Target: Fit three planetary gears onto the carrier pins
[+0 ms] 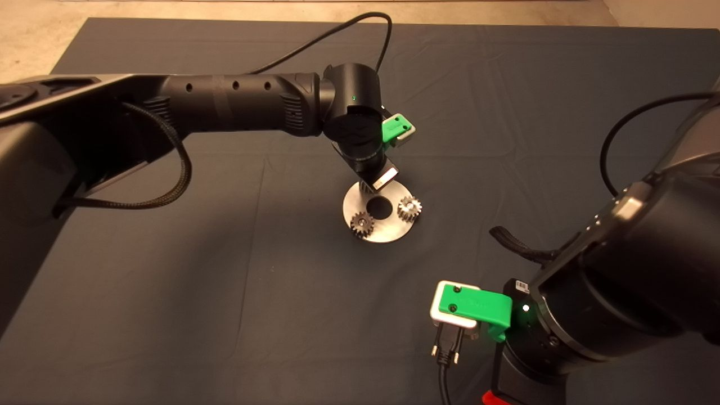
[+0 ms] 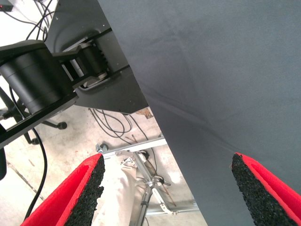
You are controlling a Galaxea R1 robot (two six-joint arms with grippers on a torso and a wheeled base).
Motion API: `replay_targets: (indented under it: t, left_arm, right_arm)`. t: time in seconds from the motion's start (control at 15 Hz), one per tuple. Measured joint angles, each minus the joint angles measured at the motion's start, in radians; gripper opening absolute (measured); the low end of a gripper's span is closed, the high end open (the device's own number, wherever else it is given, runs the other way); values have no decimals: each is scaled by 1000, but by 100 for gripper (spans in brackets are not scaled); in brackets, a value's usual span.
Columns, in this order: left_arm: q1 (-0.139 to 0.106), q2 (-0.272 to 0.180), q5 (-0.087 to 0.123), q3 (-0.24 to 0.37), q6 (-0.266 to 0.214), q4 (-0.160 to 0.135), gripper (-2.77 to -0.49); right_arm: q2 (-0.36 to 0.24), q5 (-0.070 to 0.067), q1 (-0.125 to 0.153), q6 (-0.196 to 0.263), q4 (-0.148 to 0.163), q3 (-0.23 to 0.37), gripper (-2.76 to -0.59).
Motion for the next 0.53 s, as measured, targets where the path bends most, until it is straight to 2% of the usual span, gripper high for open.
replay_targets:
  t: [0.27,0.33,0.4,0.53]
  left_arm:
    - [0,0,1,0,0,0,-211]
    - [0,0,4,0,0,0,-204]
    - [-2,-2,8,0,0,-1,-197]
    - [-19,-3,26,0,2,-10,-196]
  right_arm:
    - [0,0,0,0,0,0,-136]
    - [0,0,0,0,0,0,-136]
    - [0,0,0,0,0,0,-136]
    - [0,0,0,0,0,0,-136]
